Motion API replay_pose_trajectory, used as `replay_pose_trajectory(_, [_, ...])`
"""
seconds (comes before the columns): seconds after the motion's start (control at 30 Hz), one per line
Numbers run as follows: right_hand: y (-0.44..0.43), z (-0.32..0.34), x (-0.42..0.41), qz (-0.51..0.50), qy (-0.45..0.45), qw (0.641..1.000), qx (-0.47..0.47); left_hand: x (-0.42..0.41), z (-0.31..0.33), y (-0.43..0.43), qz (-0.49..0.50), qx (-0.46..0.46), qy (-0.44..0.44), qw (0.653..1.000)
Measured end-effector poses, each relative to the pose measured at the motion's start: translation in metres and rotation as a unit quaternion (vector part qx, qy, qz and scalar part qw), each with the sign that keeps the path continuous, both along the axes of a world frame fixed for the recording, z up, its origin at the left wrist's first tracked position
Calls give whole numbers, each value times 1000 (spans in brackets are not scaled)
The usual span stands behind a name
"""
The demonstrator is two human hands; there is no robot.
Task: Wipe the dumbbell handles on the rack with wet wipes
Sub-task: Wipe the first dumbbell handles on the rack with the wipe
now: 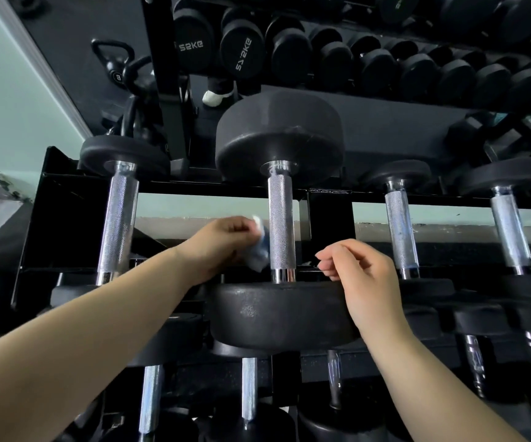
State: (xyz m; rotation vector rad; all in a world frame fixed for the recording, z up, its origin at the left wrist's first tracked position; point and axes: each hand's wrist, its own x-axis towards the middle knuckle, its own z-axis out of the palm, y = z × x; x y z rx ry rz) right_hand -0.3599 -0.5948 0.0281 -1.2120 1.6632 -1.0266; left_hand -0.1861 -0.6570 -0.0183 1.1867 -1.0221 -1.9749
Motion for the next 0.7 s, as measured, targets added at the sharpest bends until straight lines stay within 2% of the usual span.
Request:
replay_pose_trajectory(0.07, [1, 1, 0, 6, 0, 1000, 0, -2, 0, -13, 87, 33, 78, 993])
replay_pose_trajectory(0.13, [1, 2, 0, 10, 4, 1000, -1, -6, 1, -25, 117, 48, 122, 984])
replay_pose_trajectory(0.27, [1, 1, 0, 8, 7, 1000, 0, -18, 8, -33, 122, 33, 69, 990])
replay_pose_trajectory(0.33, [0, 0, -1, 6, 7, 1000, 0, -18, 7, -28, 83, 12, 44, 996])
replay_pose_trajectory(0.47, [0, 0, 0, 11, 2, 1000, 3, -5, -3, -8, -97, -23, -2, 995])
replay_pose_trajectory(0.53, [0, 0, 0, 11, 0, 1000, 5, -3, -5, -3, -109, -20, 3, 994])
replay_pose_trajectory(0.7, [1, 1, -2, 11, 4, 1000, 0, -17, 6, -21, 48, 13, 55, 997])
